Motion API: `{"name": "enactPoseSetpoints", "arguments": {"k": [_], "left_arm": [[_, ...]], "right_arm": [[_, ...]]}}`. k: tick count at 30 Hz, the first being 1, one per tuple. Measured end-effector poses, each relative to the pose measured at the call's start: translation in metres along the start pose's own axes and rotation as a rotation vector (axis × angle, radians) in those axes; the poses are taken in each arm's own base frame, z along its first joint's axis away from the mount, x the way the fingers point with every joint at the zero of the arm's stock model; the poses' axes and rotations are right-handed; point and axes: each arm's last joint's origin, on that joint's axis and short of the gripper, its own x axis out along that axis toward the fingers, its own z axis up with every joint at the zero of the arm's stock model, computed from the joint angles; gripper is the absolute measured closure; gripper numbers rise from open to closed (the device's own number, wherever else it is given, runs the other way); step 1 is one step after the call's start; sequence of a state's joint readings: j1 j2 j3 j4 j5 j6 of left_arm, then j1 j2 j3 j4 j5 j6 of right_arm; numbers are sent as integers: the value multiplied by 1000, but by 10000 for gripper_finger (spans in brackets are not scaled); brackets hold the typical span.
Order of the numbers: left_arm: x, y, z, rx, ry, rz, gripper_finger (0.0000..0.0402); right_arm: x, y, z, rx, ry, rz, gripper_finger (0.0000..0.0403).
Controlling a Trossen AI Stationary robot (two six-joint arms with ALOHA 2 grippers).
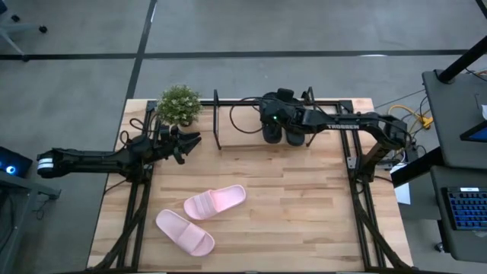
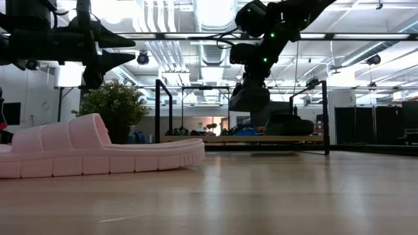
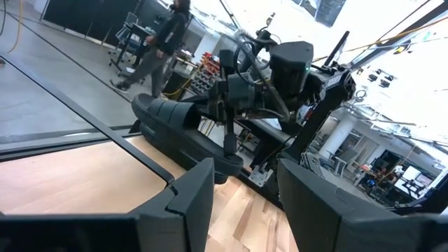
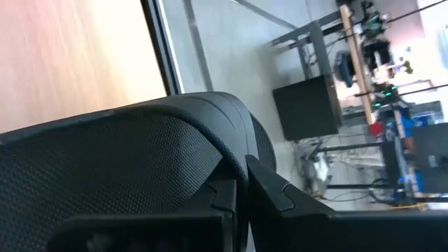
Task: Pick and place slides into the shelf
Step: Put the black slipper on the shelf
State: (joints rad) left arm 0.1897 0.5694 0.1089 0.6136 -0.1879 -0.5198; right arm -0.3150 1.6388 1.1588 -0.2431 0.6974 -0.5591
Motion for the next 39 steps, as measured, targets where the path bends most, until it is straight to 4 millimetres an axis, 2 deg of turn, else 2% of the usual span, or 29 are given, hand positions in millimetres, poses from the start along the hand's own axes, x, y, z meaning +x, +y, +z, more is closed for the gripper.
{"name": "enactPoseSetpoints", "arguments": {"k": [7, 14, 39], "left_arm": [[0, 0, 0, 1, 3, 1, 258], [0, 0, 0, 1, 3, 2, 258], [0, 0, 0, 2, -2, 11, 258]], "right_arm": [[4, 0, -4, -3, -12, 27, 394], [12, 5, -16, 1, 25, 38, 394], [24, 19, -35, 4, -8, 7, 394]]}}
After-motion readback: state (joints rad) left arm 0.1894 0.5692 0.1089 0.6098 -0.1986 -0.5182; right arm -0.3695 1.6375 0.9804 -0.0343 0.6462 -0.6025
